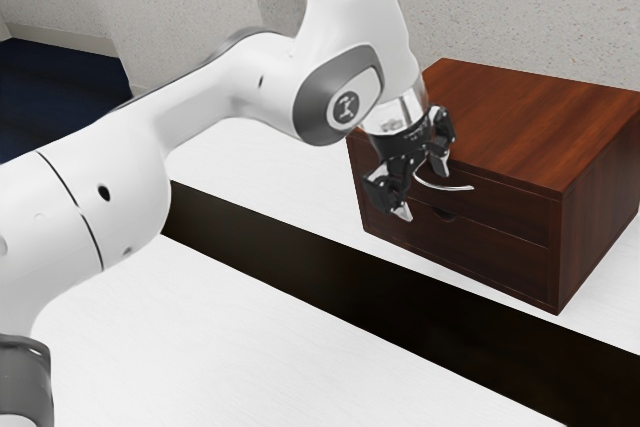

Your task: Pull the drawer handle with one arm to open the drawer

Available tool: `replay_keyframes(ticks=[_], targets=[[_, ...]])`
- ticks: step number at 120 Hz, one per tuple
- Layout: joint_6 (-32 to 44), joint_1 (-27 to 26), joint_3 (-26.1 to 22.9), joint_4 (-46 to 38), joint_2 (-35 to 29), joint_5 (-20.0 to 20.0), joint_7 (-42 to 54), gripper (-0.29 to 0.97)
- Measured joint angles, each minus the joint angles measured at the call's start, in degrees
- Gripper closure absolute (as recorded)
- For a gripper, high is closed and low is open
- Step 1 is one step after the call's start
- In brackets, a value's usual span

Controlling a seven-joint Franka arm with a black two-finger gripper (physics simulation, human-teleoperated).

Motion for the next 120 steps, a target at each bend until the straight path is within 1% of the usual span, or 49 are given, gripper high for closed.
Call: replay_keyframes(ticks=[17,36,46,78,94,120], targets=[[0.38,0.01,-0.18,-0.49,0.00,-0.04,0.07,0.26],[0.67,0.30,-0.22,-1.31,-0.10,-0.25,0.45,0.33],[0.68,0.48,-0.20,-2.01,-0.33,-0.98,0.69,0.37],[0.17,0.63,-0.20,-3.23,-1.18,-1.61,0.98,0.60],[0.76,0.53,-0.01,-3.55,-1.86,-1.78,1.08,0.65],[1.12,0.56,-0.13,-7.89,-5.07,-1.79,1.20,0.68]])
